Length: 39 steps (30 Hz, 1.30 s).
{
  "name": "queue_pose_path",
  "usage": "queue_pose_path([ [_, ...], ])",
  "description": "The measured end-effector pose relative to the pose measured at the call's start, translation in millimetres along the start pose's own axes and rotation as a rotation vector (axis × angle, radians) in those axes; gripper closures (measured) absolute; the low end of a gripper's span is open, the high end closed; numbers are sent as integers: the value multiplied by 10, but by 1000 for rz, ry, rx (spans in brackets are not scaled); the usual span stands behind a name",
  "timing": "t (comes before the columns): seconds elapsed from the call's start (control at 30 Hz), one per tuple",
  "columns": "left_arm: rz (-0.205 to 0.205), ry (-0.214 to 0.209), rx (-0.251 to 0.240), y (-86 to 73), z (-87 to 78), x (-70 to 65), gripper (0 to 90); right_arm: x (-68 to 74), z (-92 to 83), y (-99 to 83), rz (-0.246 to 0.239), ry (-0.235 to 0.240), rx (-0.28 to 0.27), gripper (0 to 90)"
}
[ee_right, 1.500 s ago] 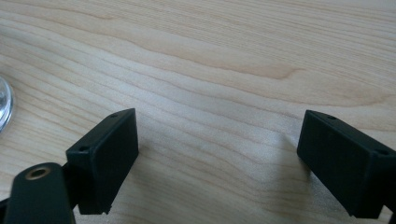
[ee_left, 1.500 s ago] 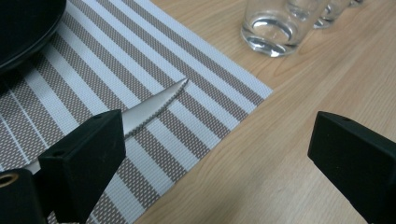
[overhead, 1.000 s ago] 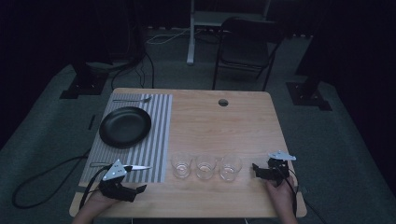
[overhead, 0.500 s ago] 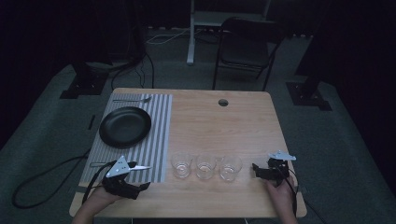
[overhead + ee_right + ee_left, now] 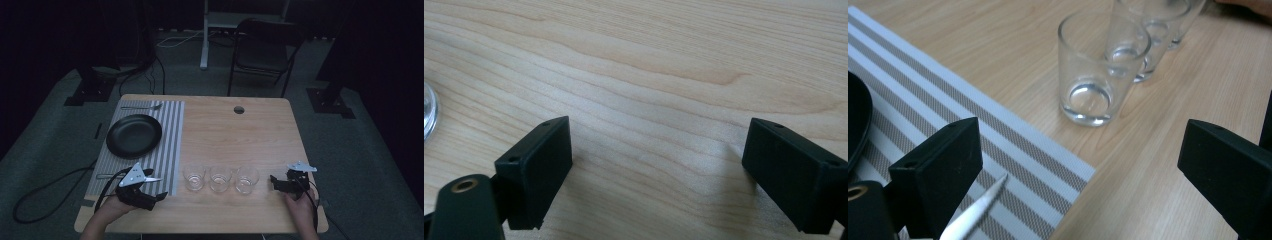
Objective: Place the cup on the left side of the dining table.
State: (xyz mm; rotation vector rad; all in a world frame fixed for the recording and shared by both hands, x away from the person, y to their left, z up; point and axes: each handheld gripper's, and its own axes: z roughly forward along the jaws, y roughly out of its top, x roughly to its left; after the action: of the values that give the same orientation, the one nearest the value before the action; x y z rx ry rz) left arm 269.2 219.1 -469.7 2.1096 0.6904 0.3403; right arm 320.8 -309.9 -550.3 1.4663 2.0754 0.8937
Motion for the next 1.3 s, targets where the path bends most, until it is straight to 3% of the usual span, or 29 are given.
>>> queue_pose_path([
  [0.8,60,-82,-21,419,279,-103,46,-1,1,-1,-2,0,-1,121],
  [1.1,96,-104,3,549,421,-155,46,-1,1,-1,-2,0,-1,121],
  [1.3,97,-123,8,613,515,-172,46,-2,1,-1,-2,0,-1,121],
])
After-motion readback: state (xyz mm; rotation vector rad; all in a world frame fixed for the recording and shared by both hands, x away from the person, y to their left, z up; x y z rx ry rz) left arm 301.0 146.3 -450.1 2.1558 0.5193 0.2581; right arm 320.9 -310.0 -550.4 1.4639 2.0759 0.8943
